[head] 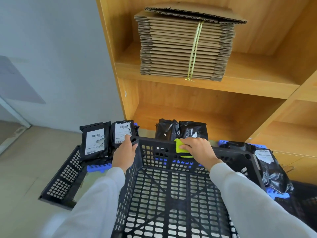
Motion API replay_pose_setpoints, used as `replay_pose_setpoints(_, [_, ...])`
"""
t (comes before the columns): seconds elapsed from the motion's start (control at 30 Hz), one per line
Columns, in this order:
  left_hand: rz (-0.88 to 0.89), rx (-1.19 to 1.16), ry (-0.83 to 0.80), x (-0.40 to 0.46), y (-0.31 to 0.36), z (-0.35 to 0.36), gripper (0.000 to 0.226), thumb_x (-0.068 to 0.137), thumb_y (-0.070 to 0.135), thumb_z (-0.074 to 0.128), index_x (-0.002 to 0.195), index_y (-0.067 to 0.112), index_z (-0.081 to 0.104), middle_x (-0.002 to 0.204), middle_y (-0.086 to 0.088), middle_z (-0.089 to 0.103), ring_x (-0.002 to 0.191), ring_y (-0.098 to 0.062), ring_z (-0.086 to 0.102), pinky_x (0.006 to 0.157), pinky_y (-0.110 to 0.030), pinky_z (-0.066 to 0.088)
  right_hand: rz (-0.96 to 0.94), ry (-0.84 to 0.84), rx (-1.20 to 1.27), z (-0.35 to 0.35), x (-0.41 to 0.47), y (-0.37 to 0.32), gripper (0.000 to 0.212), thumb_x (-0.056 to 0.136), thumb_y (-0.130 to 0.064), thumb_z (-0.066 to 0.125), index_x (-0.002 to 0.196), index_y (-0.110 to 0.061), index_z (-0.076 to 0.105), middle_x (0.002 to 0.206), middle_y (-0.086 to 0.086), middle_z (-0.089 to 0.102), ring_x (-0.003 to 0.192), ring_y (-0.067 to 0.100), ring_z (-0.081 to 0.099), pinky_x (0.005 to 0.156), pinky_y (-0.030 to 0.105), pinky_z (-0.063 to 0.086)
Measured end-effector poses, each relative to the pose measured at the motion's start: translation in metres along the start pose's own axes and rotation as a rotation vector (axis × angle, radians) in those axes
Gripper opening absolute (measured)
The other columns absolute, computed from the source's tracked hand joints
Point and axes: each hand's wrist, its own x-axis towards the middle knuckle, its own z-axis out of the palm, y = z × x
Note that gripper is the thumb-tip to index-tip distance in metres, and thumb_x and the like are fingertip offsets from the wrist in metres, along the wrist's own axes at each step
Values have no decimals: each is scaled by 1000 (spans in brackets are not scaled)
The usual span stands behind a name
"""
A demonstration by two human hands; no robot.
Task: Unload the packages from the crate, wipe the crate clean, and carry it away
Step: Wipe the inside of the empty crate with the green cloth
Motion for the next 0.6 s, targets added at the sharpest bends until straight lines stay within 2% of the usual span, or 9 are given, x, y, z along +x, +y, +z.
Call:
replay_pose_setpoints(0.17, [-4,-45,-13,1,-3,1,28,106,28,49,129,16,38,78,2,58,68,-26,58,64,-41,44,-20,-11,-1,15,21,-32,41,99,-50,53,131,-28,67,114,-9,75,98,19,71,75,39,57])
replay_pose_setpoints(0.47, [7,-77,-27,3,-5,2,33,106,24,50,135,14,37,85,2,57,73,-27,58,67,-40,45,-33,6,-30,40,51,-83,34,101,-47,52,120,-25,69,106,-4,75,93,25,71,72,40,56])
replay_pose_setpoints(0.53, [26,-89,-22,2,-6,2,35,106,25,49,138,18,35,93,-1,63,77,-26,59,69,-42,47,-23,6,-7,47,58,-93,31,101,-47,53,114,-25,70,106,-4,74,94,26,70,74,38,55])
replay_pose_setpoints(0.6, [72,-116,-8,2,-5,2,41,107,26,47,145,27,32,112,-2,65,85,-27,63,73,-42,47,-24,6,1,54,65,-101,30,100,-47,53,113,-26,71,106,-3,75,94,25,70,76,37,55])
